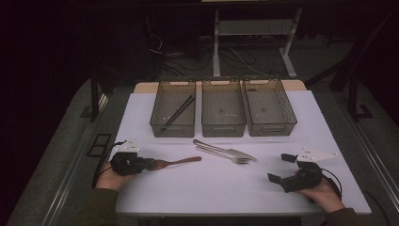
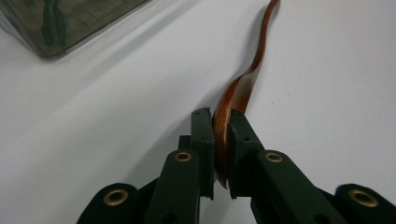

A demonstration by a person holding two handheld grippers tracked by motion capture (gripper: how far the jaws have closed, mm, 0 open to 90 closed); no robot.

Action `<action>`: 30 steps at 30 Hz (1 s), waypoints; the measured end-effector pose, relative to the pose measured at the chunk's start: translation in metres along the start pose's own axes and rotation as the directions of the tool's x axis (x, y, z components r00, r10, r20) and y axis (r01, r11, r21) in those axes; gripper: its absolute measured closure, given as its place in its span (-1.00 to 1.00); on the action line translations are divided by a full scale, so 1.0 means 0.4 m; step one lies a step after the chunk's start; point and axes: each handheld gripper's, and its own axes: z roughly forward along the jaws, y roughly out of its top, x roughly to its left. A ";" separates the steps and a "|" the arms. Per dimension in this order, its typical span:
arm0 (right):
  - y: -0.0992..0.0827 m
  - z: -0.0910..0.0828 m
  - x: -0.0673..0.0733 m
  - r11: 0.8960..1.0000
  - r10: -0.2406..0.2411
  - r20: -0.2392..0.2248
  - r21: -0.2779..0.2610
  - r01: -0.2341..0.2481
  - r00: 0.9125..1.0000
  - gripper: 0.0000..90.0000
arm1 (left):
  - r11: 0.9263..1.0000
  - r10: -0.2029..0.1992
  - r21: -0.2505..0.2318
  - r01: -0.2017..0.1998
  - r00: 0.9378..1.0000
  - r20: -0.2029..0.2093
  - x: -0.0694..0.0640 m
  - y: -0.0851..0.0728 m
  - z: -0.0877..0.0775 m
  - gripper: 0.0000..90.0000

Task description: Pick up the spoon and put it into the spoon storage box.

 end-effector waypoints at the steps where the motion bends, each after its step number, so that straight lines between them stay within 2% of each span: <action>1: 0.000 0.000 0.000 1.000 0.000 0.000 0.000 0.000 1.000 -1.00 | 1.000 -0.005 -0.008 0.005 1.000 0.000 -0.001 0.001 -0.002 0.83; 3: 0.000 0.001 0.000 1.000 0.000 -0.001 0.000 0.000 1.000 -1.00 | 0.999 -0.018 -0.032 0.018 1.000 -0.004 -0.001 0.003 -0.006 0.83; 7: 0.000 0.005 0.002 1.000 -0.002 0.000 0.002 0.002 1.000 -1.00 | 0.998 -0.017 -0.056 0.016 1.000 -0.015 0.000 0.011 -0.020 0.83; 9: 0.000 0.008 0.003 1.000 0.000 0.002 0.007 0.000 1.000 -1.00 | 0.996 -0.031 -0.084 0.030 0.999 -0.019 -0.006 0.017 -0.026 0.83; 17: -0.006 0.023 0.007 1.000 0.010 -0.003 0.018 -0.010 1.000 -1.00 | 0.987 -0.033 -0.158 0.030 0.999 -0.015 -0.032 0.053 -0.037 0.83; 24: -0.007 0.024 0.001 1.000 0.023 0.003 0.010 -0.023 1.000 -1.00 | 0.985 -0.029 -0.170 0.028 1.000 -0.004 -0.061 0.094 -0.020 0.83; 30: -0.003 0.024 0.004 1.000 0.010 -0.007 0.005 -0.010 1.000 -1.00 | 0.985 -0.044 -0.169 0.042 0.999 -0.007 -0.085 0.127 -0.002 0.83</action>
